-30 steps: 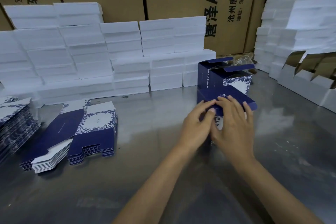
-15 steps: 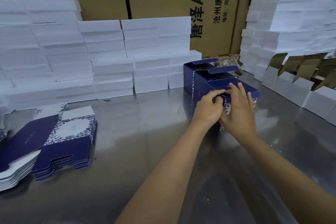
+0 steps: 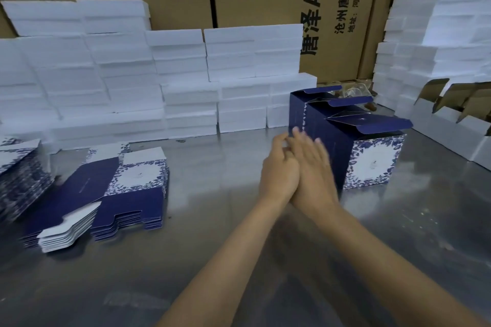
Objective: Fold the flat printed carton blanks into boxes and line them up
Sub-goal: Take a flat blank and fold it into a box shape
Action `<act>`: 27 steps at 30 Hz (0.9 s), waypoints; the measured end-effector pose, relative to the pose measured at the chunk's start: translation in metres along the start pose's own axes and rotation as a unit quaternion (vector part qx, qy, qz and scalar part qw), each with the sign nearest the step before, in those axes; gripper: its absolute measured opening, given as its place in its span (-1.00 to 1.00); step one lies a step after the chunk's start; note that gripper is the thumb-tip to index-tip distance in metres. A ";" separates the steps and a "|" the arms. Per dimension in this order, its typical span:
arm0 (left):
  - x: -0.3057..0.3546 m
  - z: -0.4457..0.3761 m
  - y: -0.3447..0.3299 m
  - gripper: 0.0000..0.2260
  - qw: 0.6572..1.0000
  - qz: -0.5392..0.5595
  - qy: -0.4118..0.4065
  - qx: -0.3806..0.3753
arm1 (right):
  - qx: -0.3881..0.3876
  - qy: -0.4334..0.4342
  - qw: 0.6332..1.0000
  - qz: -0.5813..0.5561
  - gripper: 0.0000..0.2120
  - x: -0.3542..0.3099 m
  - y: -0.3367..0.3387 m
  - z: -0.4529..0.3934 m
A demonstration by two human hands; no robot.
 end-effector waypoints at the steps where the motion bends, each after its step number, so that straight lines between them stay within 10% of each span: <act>1: -0.006 0.003 0.019 -0.67 0.999 -0.018 0.014 0.024 | -0.025 0.006 0.998 -0.061 -0.44 -0.016 -0.004 0.001; 9: -0.030 0.022 0.163 -0.65 0.978 -0.090 -0.003 0.188 | -0.211 0.003 0.930 -0.301 -0.89 -0.144 -0.051 0.005; 27: -0.025 0.044 0.251 -0.70 0.938 -0.102 -0.061 0.327 | -0.307 -0.025 0.934 -0.180 -0.81 -0.223 -0.090 -0.023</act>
Point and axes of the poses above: each hand's wrist, its own z-axis away from the middle knuckle, its own y-axis out of the back of the hand, x = y × z, the point moved 7 cm from there along -z, towards the middle knuckle, and after that the axes turned 10 degrees about z, right-handed, at the moved point
